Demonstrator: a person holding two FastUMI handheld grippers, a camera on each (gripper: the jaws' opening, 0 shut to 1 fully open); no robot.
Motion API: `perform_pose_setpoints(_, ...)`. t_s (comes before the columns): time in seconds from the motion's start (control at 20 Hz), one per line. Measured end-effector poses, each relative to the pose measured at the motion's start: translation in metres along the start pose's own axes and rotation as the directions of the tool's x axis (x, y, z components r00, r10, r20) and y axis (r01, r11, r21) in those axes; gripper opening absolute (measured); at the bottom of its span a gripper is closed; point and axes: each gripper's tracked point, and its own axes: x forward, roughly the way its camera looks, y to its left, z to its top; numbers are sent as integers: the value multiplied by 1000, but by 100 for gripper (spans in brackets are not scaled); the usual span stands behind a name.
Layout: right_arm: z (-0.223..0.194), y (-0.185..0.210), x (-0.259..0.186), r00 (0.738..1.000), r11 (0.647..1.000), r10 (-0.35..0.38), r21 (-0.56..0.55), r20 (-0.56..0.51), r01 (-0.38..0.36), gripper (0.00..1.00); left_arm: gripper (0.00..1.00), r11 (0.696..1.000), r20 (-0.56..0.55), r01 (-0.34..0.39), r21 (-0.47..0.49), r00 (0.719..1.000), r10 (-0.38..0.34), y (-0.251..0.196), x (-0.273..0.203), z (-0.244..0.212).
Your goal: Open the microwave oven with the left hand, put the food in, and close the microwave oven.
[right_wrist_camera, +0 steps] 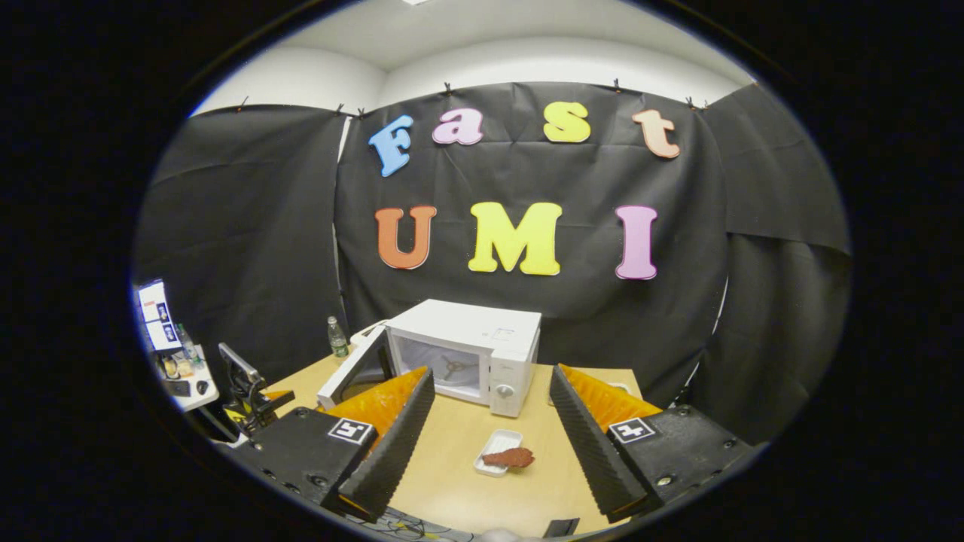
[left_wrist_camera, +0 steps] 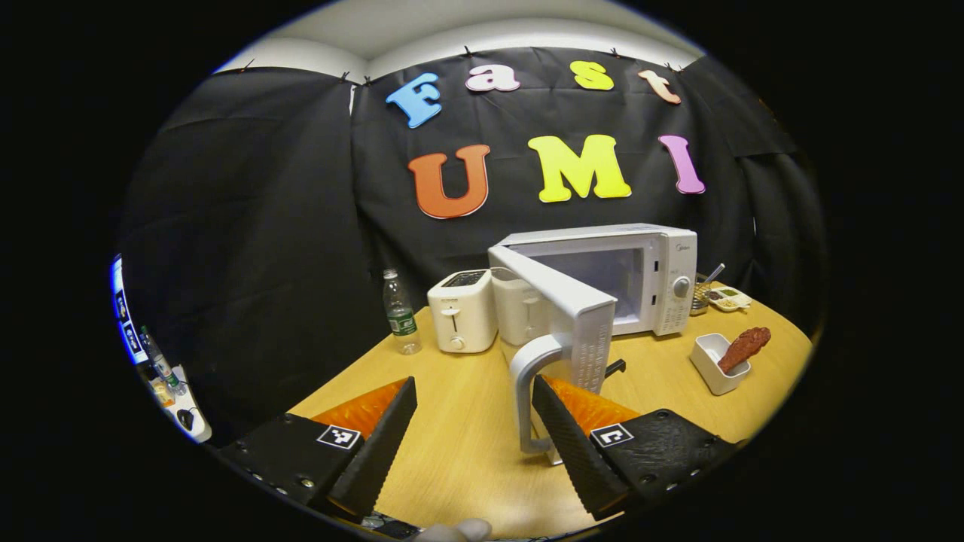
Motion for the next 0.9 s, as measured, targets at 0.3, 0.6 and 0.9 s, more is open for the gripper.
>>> perform_pose_setpoints(0.3, -9, 9, 4, 1000, 1000, 5, 6, -24, -5, 91, 95, 993, -36, -103, -60, 994, 101, 62, 3, -10)
perform_pose_setpoints(0.6, -12, 6, 2, 999, 1000, -14, 5, -35, 15, 91, 95, 998, -35, -46, -34, 998, 44, 45, 0, -22)
perform_pose_setpoints(0.9, -13, 4, 4, 998, 1000, -27, -12, -50, 26, 91, 91, 1000, -24, 3, -25, 1000, -4, 30, 17, -23)
